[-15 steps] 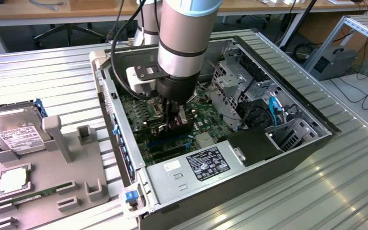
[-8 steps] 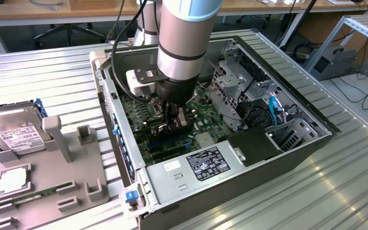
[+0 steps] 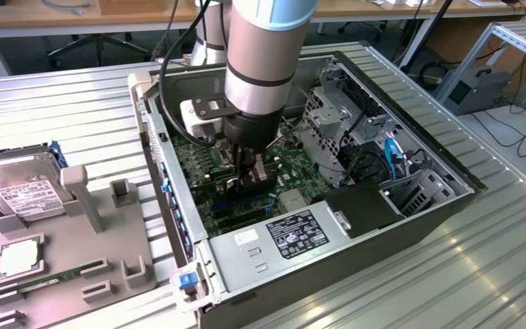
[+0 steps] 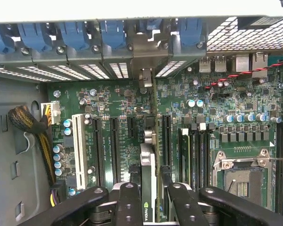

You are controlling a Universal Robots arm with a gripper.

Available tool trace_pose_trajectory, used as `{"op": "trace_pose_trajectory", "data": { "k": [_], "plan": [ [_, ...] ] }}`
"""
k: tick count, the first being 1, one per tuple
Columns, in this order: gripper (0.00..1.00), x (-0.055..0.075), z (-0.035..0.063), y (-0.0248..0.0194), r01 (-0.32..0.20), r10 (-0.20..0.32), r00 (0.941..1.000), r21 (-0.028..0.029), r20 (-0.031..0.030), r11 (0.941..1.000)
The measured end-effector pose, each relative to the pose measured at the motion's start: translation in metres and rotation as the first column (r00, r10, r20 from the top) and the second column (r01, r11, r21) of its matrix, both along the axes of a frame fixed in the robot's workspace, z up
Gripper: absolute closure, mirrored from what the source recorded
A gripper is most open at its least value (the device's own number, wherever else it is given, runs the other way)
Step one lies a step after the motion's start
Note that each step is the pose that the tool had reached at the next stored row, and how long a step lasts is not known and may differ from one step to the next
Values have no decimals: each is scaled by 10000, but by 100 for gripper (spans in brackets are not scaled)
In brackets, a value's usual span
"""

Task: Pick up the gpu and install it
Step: 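Insert the gpu into the slot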

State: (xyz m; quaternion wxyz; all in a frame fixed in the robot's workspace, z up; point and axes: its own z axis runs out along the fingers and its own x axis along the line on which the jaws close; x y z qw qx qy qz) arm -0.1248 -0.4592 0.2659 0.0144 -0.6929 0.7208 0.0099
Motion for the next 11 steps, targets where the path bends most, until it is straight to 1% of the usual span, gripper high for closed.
{"op": "trace_pose_trajectory", "data": {
  "k": [2, 9, 11],
  "plan": [
    [73, -1, -29, 0, 0, 0, 10000, -2, -2, 10000],
    [73, -6, -42, 0, 0, 0, 10000, -3, -2, 10000],
    [73, -32, -44, 0, -1, 1, 10000, -1, 13, 10000]
  ]
}}
